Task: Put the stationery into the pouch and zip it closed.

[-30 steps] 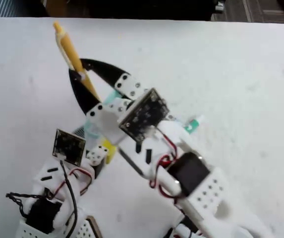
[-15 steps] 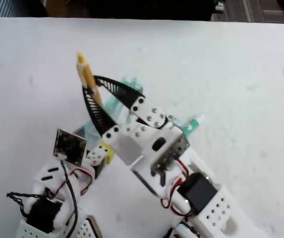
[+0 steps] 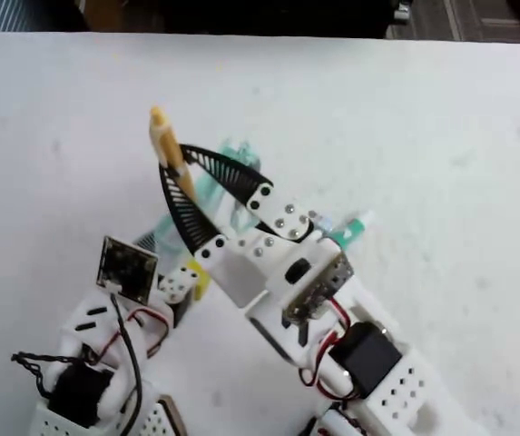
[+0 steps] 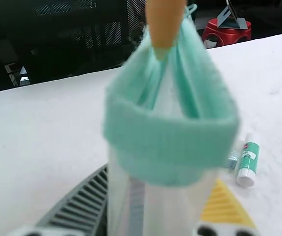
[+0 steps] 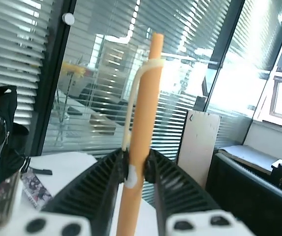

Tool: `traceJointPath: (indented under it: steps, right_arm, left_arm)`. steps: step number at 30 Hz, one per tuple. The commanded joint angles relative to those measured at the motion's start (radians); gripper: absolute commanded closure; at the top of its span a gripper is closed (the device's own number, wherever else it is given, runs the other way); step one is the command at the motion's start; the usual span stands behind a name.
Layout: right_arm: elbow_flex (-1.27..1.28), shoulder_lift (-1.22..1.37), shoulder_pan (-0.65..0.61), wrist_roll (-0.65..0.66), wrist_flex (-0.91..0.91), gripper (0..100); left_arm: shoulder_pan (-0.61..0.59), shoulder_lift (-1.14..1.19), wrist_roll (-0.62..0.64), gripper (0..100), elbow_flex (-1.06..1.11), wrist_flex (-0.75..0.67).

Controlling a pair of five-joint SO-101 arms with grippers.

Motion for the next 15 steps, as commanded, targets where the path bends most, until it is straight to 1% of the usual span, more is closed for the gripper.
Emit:
traceJointPath:
  steps: [1,8,13,15]
  right_arm:
    - [0.005,-0.016,-0.002,0.000,0.033,98.2]
    - [0.075,-0.015,-0.005,0.000,0.041,98.2]
    - [0.074,-0.015,-0.033,0.009,0.097,97.4]
    - [0.064,-0.015,-0.039,0.009,0.116,92.3]
  left_arm:
    - [0.015,0.001,-0.002,80,-0.003,0.008]
    - [0.015,0.001,0.000,81,-0.005,0.009]
    - [-0.074,0.001,0.003,81,-0.011,0.003]
    - [-0.093,0.001,0.031,81,-0.023,0.003]
